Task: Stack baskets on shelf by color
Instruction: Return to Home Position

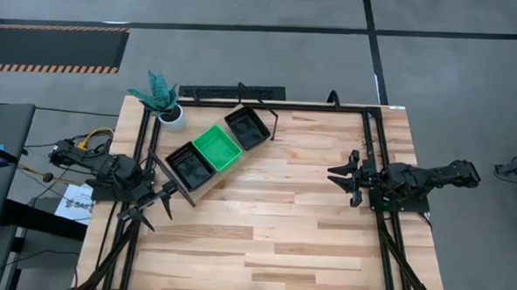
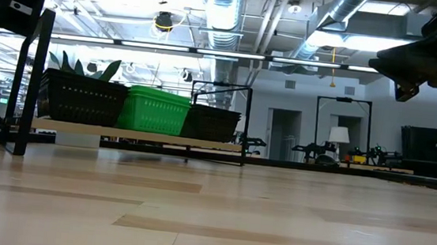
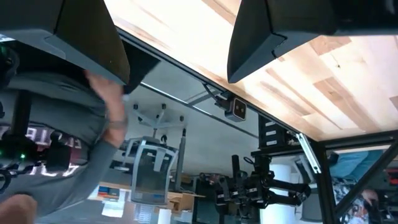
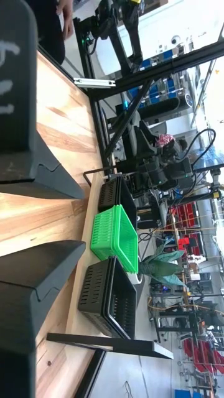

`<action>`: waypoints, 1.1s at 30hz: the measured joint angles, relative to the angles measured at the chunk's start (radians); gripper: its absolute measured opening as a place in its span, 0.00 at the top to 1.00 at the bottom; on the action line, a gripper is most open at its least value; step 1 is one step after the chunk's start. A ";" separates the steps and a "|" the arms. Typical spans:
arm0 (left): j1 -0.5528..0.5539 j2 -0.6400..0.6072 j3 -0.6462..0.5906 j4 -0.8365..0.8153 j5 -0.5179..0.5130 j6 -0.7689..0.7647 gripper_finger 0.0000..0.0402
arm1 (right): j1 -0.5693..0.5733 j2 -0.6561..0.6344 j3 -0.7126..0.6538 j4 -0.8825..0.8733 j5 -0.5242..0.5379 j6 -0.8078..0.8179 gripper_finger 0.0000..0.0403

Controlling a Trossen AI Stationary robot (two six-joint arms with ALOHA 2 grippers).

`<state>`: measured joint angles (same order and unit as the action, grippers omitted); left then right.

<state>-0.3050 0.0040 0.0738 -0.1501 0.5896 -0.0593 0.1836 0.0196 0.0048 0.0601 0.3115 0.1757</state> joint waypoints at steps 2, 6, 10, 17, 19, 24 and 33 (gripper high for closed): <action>0.000 0.000 0.000 0.000 0.000 0.005 0.35 | 0.000 0.000 0.000 0.000 0.000 0.000 0.65; 0.000 0.000 0.000 0.000 0.000 0.015 0.35 | 0.000 0.000 0.000 0.000 0.000 0.000 0.65; 0.000 0.000 0.000 0.000 0.000 0.000 0.35 | 0.000 0.000 0.000 0.000 0.000 0.000 0.64; 0.000 0.000 0.000 0.000 0.000 0.011 0.35 | 0.000 0.000 0.000 0.000 0.000 0.000 0.65; 0.000 0.000 0.000 0.000 0.000 0.002 0.35 | 0.000 0.000 0.000 0.000 0.000 0.000 0.65; 0.000 0.000 0.000 0.000 0.000 0.011 0.35 | 0.000 0.000 0.000 0.000 0.000 0.000 0.65; 0.000 0.000 0.000 0.000 0.000 0.010 0.35 | 0.000 0.000 0.000 0.000 0.000 0.000 0.65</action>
<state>-0.3050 0.0040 0.0734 -0.1505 0.5900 -0.0491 0.1834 0.0196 0.0048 0.0601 0.3115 0.1757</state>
